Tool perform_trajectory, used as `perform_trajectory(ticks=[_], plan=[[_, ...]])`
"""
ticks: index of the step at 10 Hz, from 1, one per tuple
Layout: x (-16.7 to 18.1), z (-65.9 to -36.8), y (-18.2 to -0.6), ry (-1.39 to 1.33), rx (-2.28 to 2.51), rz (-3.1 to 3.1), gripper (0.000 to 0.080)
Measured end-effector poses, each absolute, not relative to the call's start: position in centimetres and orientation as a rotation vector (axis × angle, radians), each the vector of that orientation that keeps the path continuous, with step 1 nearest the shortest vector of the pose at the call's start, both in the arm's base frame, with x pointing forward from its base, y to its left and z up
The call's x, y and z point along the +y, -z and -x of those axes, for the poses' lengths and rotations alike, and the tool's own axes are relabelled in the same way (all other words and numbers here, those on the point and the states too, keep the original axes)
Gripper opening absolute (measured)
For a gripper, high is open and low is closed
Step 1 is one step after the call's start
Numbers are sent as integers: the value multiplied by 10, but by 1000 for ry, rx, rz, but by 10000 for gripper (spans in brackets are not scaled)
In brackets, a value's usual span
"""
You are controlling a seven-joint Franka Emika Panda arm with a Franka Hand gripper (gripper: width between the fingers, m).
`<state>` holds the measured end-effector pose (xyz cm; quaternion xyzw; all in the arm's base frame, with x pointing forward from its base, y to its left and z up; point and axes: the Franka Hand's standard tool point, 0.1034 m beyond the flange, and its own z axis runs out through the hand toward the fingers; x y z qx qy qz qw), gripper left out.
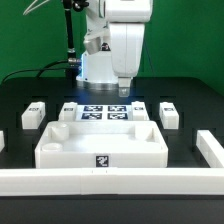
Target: Assemble desk
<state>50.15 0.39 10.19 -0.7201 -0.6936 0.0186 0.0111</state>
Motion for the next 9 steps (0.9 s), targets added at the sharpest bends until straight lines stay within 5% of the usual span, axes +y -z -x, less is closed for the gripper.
perform_trajectory(ticks=[3, 9], plan=[[0, -500, -98, -52, -2179, 2231, 649], [-30, -474, -42, -67, -2107, 2247, 649]])
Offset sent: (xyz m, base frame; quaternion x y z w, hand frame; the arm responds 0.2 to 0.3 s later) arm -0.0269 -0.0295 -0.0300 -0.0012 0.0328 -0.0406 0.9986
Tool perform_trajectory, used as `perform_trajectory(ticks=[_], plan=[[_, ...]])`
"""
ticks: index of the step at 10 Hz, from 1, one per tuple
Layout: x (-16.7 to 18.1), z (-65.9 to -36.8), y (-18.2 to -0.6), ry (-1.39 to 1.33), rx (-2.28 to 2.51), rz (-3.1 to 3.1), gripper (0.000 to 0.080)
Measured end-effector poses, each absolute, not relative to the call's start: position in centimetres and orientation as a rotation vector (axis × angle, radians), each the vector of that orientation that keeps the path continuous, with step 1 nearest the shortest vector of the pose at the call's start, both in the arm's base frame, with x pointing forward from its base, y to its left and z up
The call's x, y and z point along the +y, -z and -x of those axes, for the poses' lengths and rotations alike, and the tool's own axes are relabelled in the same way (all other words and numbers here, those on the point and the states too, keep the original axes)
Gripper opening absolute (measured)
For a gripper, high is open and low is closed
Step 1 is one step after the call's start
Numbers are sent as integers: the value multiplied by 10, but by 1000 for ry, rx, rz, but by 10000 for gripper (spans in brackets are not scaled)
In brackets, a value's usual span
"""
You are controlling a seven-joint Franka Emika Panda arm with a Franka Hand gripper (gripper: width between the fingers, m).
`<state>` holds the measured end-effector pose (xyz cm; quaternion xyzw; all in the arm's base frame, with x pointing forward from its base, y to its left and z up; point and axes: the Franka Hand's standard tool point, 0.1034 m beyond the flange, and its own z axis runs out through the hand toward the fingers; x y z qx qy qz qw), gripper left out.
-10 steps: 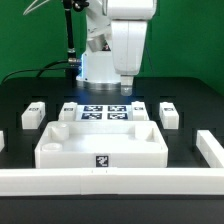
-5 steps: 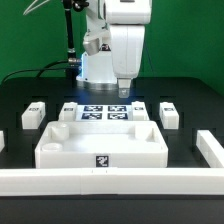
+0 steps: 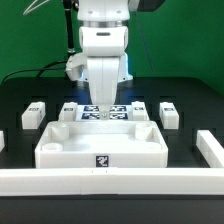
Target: Assemble desk
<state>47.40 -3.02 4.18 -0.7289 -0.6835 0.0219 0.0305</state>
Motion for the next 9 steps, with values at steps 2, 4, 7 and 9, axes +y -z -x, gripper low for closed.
perform_trajectory(ticks=[2, 4, 7, 9], plan=[[-32, -468, -29, -81, -2088, 2241, 649], [-27, -467, -16, -75, -2077, 2244, 649], [-27, -467, -11, -60, -2080, 2249, 528], [-27, -467, -10, -61, -2080, 2249, 392]])
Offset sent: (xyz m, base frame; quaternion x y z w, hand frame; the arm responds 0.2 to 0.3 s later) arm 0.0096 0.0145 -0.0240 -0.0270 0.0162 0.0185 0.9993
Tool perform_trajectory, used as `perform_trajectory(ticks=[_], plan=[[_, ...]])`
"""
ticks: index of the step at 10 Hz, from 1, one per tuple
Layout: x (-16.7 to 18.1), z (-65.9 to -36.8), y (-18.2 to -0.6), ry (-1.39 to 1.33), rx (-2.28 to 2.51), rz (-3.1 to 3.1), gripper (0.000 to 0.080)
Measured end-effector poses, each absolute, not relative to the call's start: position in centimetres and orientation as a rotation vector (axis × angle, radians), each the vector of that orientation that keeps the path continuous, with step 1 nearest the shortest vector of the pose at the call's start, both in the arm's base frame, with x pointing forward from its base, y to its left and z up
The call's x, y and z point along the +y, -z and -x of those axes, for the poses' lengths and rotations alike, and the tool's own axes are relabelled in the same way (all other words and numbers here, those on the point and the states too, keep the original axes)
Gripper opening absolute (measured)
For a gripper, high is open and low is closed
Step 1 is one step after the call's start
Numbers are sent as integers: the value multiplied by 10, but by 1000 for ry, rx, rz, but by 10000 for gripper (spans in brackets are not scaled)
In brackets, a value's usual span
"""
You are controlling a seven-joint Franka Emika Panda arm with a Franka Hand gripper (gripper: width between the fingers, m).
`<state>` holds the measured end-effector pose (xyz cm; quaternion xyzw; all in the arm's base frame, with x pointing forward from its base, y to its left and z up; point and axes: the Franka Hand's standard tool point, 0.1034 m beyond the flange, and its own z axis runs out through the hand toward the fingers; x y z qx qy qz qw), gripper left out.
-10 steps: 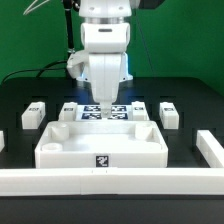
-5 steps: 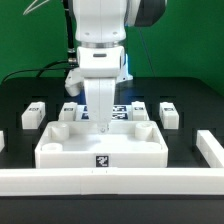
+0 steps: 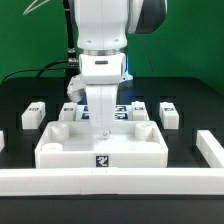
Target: Assemble desk
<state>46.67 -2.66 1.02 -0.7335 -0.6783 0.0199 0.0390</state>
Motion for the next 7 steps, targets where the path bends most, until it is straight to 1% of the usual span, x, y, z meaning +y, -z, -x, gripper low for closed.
perform_trajectory(ticks=[1, 2, 3, 7], plan=[[-27, -467, -10, -61, -2079, 2249, 392], [-27, -466, -10, -62, -2079, 2249, 184], [-27, -467, -10, -58, -2082, 2250, 66], [-27, -468, -11, -54, -2083, 2253, 60]])
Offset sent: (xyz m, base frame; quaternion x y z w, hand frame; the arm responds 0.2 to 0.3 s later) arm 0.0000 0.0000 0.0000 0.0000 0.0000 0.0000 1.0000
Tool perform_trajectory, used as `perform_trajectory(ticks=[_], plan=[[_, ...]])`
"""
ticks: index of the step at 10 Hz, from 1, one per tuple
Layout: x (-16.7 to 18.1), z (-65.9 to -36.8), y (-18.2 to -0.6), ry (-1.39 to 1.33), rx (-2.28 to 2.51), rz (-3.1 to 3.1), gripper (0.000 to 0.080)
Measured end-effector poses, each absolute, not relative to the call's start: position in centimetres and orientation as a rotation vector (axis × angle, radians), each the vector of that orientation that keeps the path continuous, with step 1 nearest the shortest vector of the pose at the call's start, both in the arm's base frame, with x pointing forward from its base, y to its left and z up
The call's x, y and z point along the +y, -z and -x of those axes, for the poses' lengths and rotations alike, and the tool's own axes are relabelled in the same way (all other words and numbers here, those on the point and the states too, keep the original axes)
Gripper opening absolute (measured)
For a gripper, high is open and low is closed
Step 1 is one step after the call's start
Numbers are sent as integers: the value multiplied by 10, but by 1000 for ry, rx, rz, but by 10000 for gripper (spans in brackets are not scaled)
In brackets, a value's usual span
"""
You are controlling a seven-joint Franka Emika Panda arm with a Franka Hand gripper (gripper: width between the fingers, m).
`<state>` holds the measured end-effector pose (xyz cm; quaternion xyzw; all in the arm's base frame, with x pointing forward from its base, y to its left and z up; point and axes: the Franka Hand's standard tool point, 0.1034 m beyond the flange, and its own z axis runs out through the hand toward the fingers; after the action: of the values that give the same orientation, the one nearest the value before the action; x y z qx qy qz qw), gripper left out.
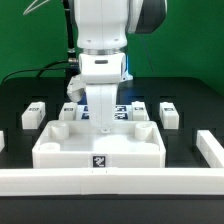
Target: Assemble desk
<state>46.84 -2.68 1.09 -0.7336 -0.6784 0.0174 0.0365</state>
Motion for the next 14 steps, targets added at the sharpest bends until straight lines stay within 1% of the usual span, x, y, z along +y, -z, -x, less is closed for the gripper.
perform_trajectory(ticks=[4, 5, 11, 14], plan=[[-26, -470, -11, -48, -2097, 2241, 61], [-23, -478, -10, -7, -2168, 2193, 61], [42, -520, -9, 107, -2144, 2213, 61], [44, -520, -9, 28, -2113, 2204, 61]])
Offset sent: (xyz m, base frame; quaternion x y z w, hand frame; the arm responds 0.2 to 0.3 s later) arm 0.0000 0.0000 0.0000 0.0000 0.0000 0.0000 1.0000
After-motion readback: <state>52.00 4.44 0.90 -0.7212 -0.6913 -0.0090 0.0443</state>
